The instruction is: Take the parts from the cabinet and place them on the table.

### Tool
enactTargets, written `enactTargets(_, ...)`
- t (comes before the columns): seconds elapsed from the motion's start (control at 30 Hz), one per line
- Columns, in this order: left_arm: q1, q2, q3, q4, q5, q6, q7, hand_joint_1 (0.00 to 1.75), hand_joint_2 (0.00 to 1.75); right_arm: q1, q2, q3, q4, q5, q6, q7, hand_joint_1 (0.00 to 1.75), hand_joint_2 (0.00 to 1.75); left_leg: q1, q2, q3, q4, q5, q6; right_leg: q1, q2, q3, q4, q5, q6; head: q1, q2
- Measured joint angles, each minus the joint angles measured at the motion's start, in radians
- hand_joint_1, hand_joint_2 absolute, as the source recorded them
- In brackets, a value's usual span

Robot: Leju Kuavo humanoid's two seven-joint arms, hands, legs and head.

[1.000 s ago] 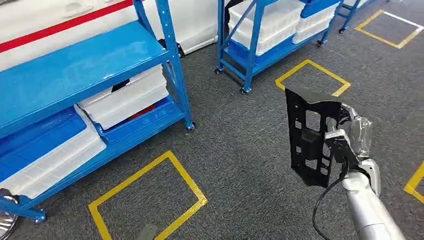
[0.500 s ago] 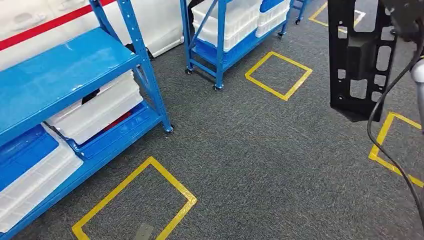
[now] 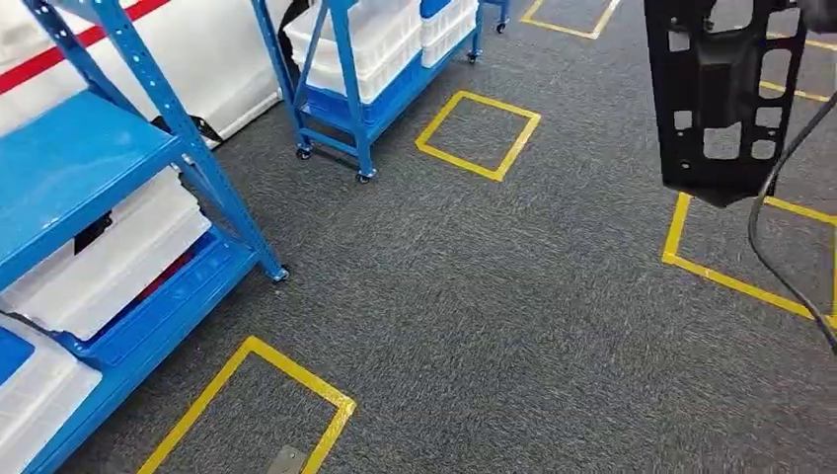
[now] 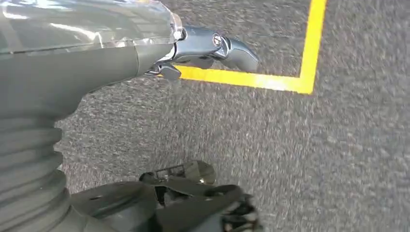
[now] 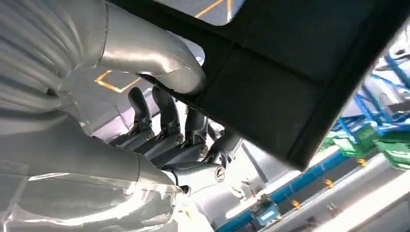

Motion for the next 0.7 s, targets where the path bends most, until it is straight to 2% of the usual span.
enactTargets(0.03,0.001,0.000,0.000,0.000,0.000,0.000,-0.001,0.00,1.75,0.005,0.000,0.002,0.000,-0.002,-0.003,-0.001,1.75,1.75,0.000,-0.005,0.027,-0.068,0.044,0.005,0.000,0.015,0.000,0.000,0.001,0.001,0.000,0.000)
enactTargets(0.07,0.002,0.000,0.000,0.000,-0.002,0.001,0.000,0.00,1.75,0.007,0.000,0.002,0.000,-0.006,-0.005,-0.001,1.75,1.75,0.000,-0.025,0.065,-0.160,0.096,0.013,0.000,0.029,0.000,0.001,0.002,0.003,0.000,0.000)
enactTargets(0.1,0.002,0.000,0.000,0.000,-0.003,0.001,0.000,0.00,1.75,0.007,0.000,0.004,0.000,-0.011,-0.007,-0.001,1.75,1.75,0.000,-0.065,0.094,-0.236,0.132,0.020,-0.002,0.041,0.000,0.001,0.003,0.005,0.000,0.000)
enactTargets(0.13,0.003,0.002,0.000,0.001,-0.003,0.001,0.002,0.00,1.75,0.008,-0.003,0.007,0.000,-0.019,-0.010,0.000,1.75,1.75,0.004,-0.106,0.107,-0.253,0.125,0.023,0.000,0.051,-0.005,0.001,0.007,0.011,0.000,0.000)
enactTargets(0.2,0.003,0.002,0.000,0.001,-0.003,0.003,0.001,0.00,1.75,0.023,-0.013,0.014,-0.005,-0.043,-0.014,0.004,1.75,1.75,-0.004,-0.084,0.116,-0.273,0.119,0.022,-0.014,0.078,-0.013,-0.003,0.016,0.026,0.001,0.000)
enactTargets(0.23,0.003,0.002,0.000,0.000,-0.003,0.003,0.001,0.00,1.75,0.033,-0.025,0.016,-0.010,-0.054,-0.015,0.006,1.75,1.75,-0.005,-0.075,0.117,-0.275,0.121,0.025,-0.018,0.090,-0.013,-0.011,0.022,0.035,0.000,0.000)
enactTargets(0.27,0.001,0.002,0.000,0.000,-0.003,0.002,0.001,0.00,1.75,0.039,-0.037,0.018,-0.015,-0.059,-0.015,0.007,1.75,1.75,-0.003,-0.059,0.123,-0.294,0.132,0.033,-0.014,0.104,-0.013,-0.022,0.029,0.046,0.000,0.000)
enactTargets(0.3,-0.001,0.002,0.000,0.000,-0.004,0.002,0.001,0.00,1.75,0.041,-0.047,0.019,-0.017,-0.063,-0.015,0.007,1.75,1.75,0.003,-0.043,0.129,-0.314,0.146,0.038,-0.014,0.057,-0.016,-0.011,0.020,0.041,0.000,0.000)
enactTargets(0.33,-0.001,0.002,0.000,0.000,-0.004,0.002,0.001,0.00,1.75,0.037,-0.056,0.020,-0.018,-0.067,-0.016,0.011,1.75,1.75,0.000,-0.035,0.133,-0.326,0.151,0.045,-0.006,-0.005,-0.030,0.016,-0.006,0.043,0.002,0.000)
enactTargets(0.37,0.001,0.002,0.000,0.000,-0.003,0.002,0.002,0.00,1.75,0.035,-0.058,0.022,-0.022,-0.071,-0.017,0.013,1.75,1.75,-0.003,-0.020,0.133,-0.328,0.153,0.048,-0.005,-0.036,-0.059,0.080,-0.048,0.046,0.000,0.000)
enactTargets(0.4,0.003,0.003,0.000,0.001,-0.003,0.001,0.003,0.00,1.75,0.036,-0.058,0.028,-0.024,-0.073,-0.019,0.017,1.75,1.75,-0.005,-0.003,0.132,-0.327,0.153,0.048,-0.007,-0.050,-0.098,0.169,-0.089,0.050,0.000,0.000)
enactTargets(0.43,0.004,0.003,0.000,0.001,-0.004,-0.001,0.005,0.00,1.75,0.039,-0.059,0.033,-0.025,-0.075,-0.019,0.023,1.75,1.75,-0.006,0.012,0.132,-0.326,0.152,0.049,-0.009,-0.053,-0.126,0.230,-0.110,0.053,0.001,0.000)
enactTargets(0.47,0.003,0.003,0.000,0.001,-0.004,-0.001,0.006,0.00,1.75,0.043,-0.063,0.036,-0.025,-0.079,-0.019,0.027,1.75,1.75,-0.006,0.028,0.131,-0.326,0.151,0.049,-0.011,-0.055,-0.140,0.263,-0.113,0.056,0.001,0.000)
enactTargets(0.5,0.003,0.003,0.000,0.001,-0.004,-0.002,0.007,0.00,1.75,0.045,-0.065,0.037,-0.025,-0.081,-0.019,0.030,1.75,1.75,-0.006,0.041,0.130,-0.325,0.150,0.048,-0.012,-0.058,-0.129,0.248,-0.096,0.059,0.001,0.000)
enactTargets(0.53,0.003,0.003,0.000,0.001,-0.004,-0.002,0.008,0.00,1.75,0.045,-0.068,0.039,-0.026,-0.081,-0.019,0.030,1.75,1.75,-0.005,0.053,0.129,-0.323,0.149,0.045,-0.014,-0.064,-0.099,0.196,-0.066,0.062,0.001,0.000)
enactTargets(0.57,0.003,0.003,0.000,0.001,-0.004,-0.002,0.008,0.00,1.75,0.043,-0.068,0.041,-0.029,-0.082,-0.019,0.030,1.75,1.75,-0.005,0.066,0.129,-0.319,0.145,0.042,-0.017,-0.076,-0.051,0.115,-0.028,0.065,0.001,0.000)
enactTargets(0.6,0.002,0.003,0.000,0.001,-0.004,-0.002,0.008,0.00,1.75,0.039,-0.069,0.042,-0.033,-0.082,-0.019,0.030,1.75,1.75,-0.007,0.078,0.129,-0.310,0.138,0.037,-0.016,-0.118,0.000,0.030,0.003,0.066,0.001,0.000)
enactTargets(0.63,0.002,0.005,0.000,0.001,-0.004,-0.002,0.010,0.00,1.75,0.034,-0.069,0.043,-0.037,-0.082,-0.021,0.030,1.75,1.75,-0.015,0.087,0.124,-0.300,0.130,0.029,-0.002,-0.154,0.019,-0.005,-0.011,0.067,0.001,0.000)
enactTargets(0.67,0.001,0.005,-0.001,0.001,-0.005,-0.002,0.011,0.00,1.75,0.032,-0.068,0.047,-0.042,-0.084,-0.025,0.031,1.75,1.75,-0.018,0.096,0.123,-0.292,0.124,0.025,-0.001,-0.139,0.016,-0.010,-0.013,0.040,-0.001,0.000)
enactTargets(0.7,0.002,0.005,-0.001,0.001,-0.005,-0.002,0.011,0.00,1.75,0.033,-0.068,0.049,-0.043,-0.085,-0.033,0.034,1.75,1.75,-0.017,0.108,0.124,-0.293,0.122,0.021,0.000,-0.133,0.014,-0.010,-0.014,0.035,-0.001,0.000)
